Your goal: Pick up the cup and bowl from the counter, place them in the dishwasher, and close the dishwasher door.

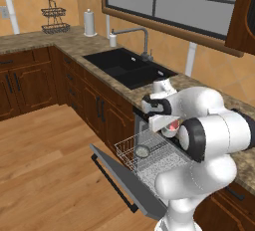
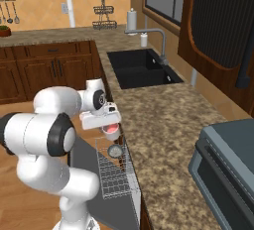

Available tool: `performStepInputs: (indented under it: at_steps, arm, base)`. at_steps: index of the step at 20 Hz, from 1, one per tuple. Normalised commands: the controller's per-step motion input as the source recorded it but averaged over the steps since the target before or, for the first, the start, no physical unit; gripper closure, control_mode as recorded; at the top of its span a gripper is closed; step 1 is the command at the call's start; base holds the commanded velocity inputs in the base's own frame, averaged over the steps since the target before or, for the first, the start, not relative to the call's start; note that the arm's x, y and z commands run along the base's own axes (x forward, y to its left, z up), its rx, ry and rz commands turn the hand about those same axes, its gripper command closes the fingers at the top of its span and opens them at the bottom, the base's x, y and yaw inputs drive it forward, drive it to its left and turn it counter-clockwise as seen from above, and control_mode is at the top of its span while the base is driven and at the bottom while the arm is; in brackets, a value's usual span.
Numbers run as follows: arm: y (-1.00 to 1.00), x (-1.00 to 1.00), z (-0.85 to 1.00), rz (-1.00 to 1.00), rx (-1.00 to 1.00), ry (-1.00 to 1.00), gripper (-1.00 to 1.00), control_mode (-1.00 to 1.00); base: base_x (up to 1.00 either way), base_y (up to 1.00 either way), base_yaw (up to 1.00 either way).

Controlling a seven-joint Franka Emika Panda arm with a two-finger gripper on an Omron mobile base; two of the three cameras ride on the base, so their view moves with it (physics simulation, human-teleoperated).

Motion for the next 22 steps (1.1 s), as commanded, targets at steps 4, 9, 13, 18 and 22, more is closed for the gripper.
performStepInputs:
  at_steps: [4, 9, 13, 18, 22]
  arm:
    - [0.21, -0.05, -0.64, 0.0, 0.0, 0.06, 1.0, -1.0]
    - [0.16, 0.16, -0.78, 0.0, -0.01, 0.06, 1.0, -1.0]
    - [0.12, 0.47, -0.92, 0.0, -0.03, 0.05, 1.0, -1.0]
    - [0.01, 0.49, -0.83, 0.0, -0.09, 0.0, 1.0, -1.0]
    - [-0.04, 0.57, -0.73, -0.02, -0.14, 0.0, 1.0, -1.0]
  base:
    - [0.0, 0.0, 0.0]
    - [0.0, 0.0, 0.0]
    - [0.0, 0.0, 0.0]
    - [0.0, 0.0, 0.0]
    - [0.0, 0.0, 0.0]
